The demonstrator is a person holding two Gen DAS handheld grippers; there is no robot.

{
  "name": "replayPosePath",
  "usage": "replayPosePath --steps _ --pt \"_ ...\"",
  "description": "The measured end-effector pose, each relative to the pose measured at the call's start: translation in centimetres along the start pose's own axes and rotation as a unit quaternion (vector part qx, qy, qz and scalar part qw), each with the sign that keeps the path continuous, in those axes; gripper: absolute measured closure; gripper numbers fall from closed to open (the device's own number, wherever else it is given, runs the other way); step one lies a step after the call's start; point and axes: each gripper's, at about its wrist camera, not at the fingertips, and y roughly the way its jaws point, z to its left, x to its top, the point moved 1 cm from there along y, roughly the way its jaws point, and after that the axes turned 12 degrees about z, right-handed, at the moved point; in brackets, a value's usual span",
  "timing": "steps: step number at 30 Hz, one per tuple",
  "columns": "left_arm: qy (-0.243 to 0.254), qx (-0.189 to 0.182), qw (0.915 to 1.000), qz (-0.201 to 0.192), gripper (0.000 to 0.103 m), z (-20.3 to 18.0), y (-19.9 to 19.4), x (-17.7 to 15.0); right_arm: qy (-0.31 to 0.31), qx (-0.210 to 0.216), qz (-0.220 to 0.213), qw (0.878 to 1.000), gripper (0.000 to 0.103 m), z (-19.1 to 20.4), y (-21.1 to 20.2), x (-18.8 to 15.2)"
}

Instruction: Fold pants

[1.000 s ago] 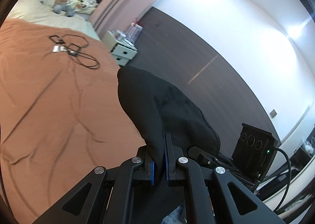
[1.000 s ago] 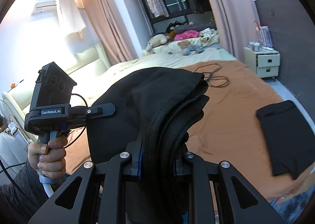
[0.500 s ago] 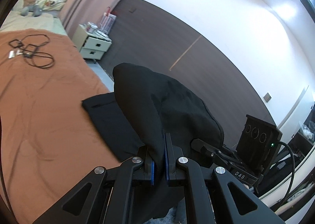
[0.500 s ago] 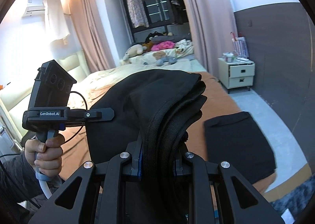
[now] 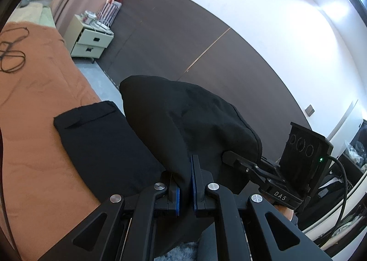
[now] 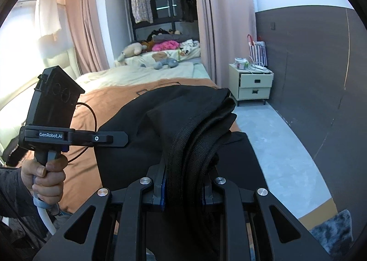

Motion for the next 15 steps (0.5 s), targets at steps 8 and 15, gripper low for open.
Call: replayPosePath --steps 8,15 --pt "-0.024 -0.001 0.9996 0.013 0.096 4.1 4.4 1.5 -0.004 -0.016 0.038 0.999 0.086 1.5 3.5 1.1" --pt "-0.052 0.005 0.9985 0.015 0.096 8.6 7.7 2.6 -0.007 -0.018 0.069 0.997 0.086 2.1 6.7 2.3"
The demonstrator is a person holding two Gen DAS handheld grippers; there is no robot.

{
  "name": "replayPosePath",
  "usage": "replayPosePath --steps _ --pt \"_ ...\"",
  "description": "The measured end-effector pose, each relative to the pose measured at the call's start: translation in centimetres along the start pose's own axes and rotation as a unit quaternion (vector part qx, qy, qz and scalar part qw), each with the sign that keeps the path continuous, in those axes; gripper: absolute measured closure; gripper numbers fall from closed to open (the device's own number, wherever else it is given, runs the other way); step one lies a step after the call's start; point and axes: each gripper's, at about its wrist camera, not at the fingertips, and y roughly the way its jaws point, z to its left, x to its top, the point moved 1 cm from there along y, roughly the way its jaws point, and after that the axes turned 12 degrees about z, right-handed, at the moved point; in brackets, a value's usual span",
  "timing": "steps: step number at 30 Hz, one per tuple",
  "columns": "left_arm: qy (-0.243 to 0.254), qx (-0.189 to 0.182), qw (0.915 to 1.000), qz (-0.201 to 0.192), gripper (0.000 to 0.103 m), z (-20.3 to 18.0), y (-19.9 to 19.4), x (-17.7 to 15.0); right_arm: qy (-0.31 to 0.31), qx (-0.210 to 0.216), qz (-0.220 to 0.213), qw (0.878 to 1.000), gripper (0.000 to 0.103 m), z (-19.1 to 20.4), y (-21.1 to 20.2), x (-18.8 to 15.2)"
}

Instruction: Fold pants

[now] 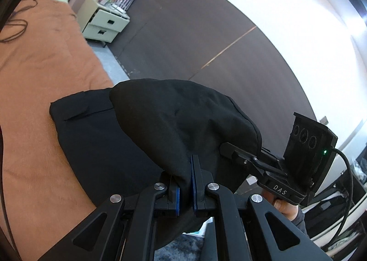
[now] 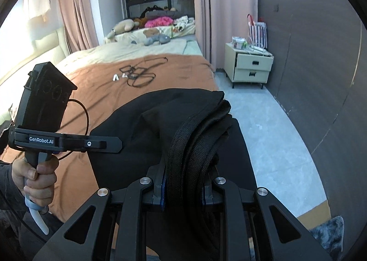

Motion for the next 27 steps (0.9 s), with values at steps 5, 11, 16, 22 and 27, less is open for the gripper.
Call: replayPosePath --steps 5,11,16,22,27 --pt "-0.016 0.001 0.9998 -0.011 0.096 2.4 1.2 1.3 -0.003 0.000 0.015 1.000 0.086 0.4 1.4 1.1" --pt "-0.074 0.036 0.9966 0.010 0.077 7.0 3.0 2.8 0.014 -0.062 0.059 0.996 0.059 0.3 5.0 2.8" --pt "-0.113 0.040 0.9926 0.018 0.054 10.3 3.3 3.3 0.064 -0.069 0.068 0.993 0.047 0.1 5.5 2.3" --pt "-0.133 0.045 0.9898 0.025 0.054 12.1 4.4 4.5 0.107 -0.065 0.056 0.991 0.047 0.8 3.5 -0.1" --pt "-0.149 0.094 0.9842 0.019 0.069 13.4 4.7 4.7 0.121 -0.048 0.044 0.991 0.047 2.4 1.7 -2.9"
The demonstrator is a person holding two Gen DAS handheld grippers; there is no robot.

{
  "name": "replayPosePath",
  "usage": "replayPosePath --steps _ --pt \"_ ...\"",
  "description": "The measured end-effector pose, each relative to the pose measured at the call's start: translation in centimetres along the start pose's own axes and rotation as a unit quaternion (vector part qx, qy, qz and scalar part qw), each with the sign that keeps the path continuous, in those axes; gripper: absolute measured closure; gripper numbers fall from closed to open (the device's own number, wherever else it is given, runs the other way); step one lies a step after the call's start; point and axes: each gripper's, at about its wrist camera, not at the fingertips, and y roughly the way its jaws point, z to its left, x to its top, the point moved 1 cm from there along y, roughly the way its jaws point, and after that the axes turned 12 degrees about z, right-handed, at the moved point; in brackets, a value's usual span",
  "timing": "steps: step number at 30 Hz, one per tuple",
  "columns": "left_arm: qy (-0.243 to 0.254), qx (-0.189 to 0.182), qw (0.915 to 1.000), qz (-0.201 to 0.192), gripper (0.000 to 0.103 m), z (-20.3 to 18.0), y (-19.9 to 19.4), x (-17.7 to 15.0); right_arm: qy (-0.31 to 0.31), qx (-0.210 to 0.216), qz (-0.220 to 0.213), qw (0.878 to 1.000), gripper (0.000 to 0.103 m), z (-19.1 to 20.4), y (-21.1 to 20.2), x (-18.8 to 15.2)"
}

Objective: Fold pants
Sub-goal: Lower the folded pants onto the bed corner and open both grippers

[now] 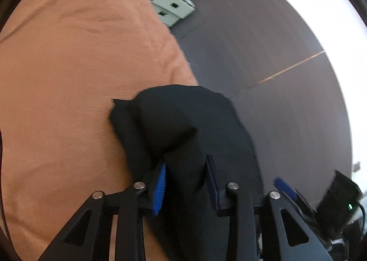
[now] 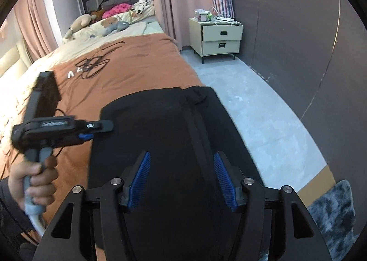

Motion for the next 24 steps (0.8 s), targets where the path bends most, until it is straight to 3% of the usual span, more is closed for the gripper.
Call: replayPosePath --steps 12,15,18,20,23,24 --pt "0.011 0.051 0.9981 0.035 0.068 0.2 -2.5 -3.1 0.059 -0.038 0.092 0.993 0.047 -3.1 0.7 -3.8" --pt "0.018 0.061 0.9973 0.037 0.066 -0.2 -3.8 -3.9 0.076 -0.032 0.087 0.993 0.047 -3.3 -1.2 -3.5" --pt "0.031 0.073 0.9962 0.037 0.054 -0.9 -5.5 -5.0 0.088 -0.034 0.074 0.993 0.043 -3.3 -3.7 -3.9" --pt "0.045 0.077 0.9954 0.034 0.047 -1.7 -7.0 -5.8 0.096 -0.045 0.068 0.992 0.021 -3.0 -5.3 -4.0" --pt "0.067 0.084 0.9937 0.031 0.032 -2.7 -9.0 -6.7 0.095 -0.039 0.061 0.993 0.021 -1.6 -6.7 -4.0" --pt "0.074 0.087 0.9931 0.027 0.022 -3.0 -9.7 -7.0 0.095 -0.041 0.060 0.993 0.020 -0.8 -7.2 -4.5"
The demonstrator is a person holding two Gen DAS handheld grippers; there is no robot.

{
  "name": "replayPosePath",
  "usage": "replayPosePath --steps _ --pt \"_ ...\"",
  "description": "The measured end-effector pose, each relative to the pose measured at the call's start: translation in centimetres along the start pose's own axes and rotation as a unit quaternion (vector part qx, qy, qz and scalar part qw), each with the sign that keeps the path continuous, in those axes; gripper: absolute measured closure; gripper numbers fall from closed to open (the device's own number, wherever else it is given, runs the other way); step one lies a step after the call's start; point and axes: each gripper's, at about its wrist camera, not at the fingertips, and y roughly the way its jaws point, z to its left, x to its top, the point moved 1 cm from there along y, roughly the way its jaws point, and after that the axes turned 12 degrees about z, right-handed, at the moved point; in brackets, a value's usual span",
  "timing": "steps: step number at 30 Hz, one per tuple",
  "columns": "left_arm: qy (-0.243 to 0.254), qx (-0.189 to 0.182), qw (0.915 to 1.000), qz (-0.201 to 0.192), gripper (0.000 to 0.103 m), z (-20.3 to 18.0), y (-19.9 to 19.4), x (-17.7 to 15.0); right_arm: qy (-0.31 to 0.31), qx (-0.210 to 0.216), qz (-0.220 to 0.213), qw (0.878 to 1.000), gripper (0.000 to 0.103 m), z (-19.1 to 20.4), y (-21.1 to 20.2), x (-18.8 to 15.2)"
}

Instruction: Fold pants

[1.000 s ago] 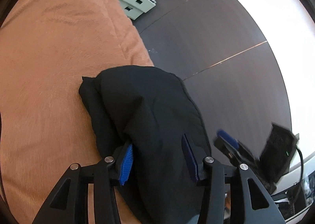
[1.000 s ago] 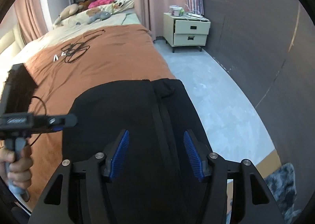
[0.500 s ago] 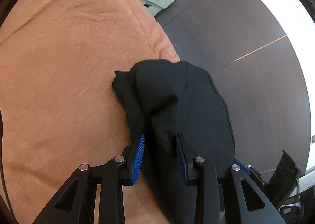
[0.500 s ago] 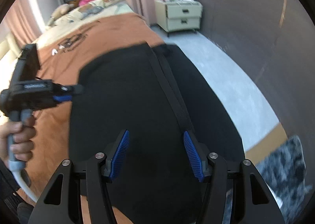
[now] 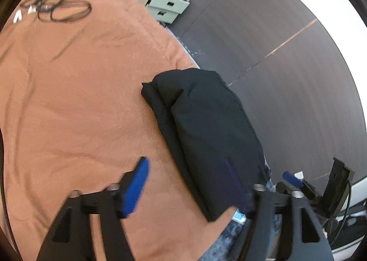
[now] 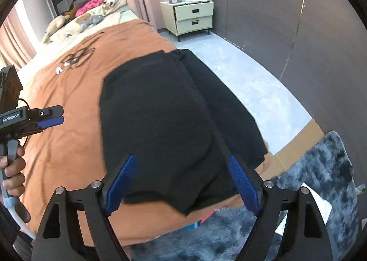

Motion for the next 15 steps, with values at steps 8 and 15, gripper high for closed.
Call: replayPosePath --steps 8,15 --pt "0.066 0.045 0.9963 -0.033 0.001 -2.0 -7.0 -3.6 -0.005 -0.052 -0.022 0.998 0.000 3.5 -6.0 -3.0" --pt "0.109 0.081 0.9894 -0.052 0.001 -3.6 -11.2 -7.0 -0.017 -0.053 -0.042 0.998 0.000 8.2 -7.5 -5.6"
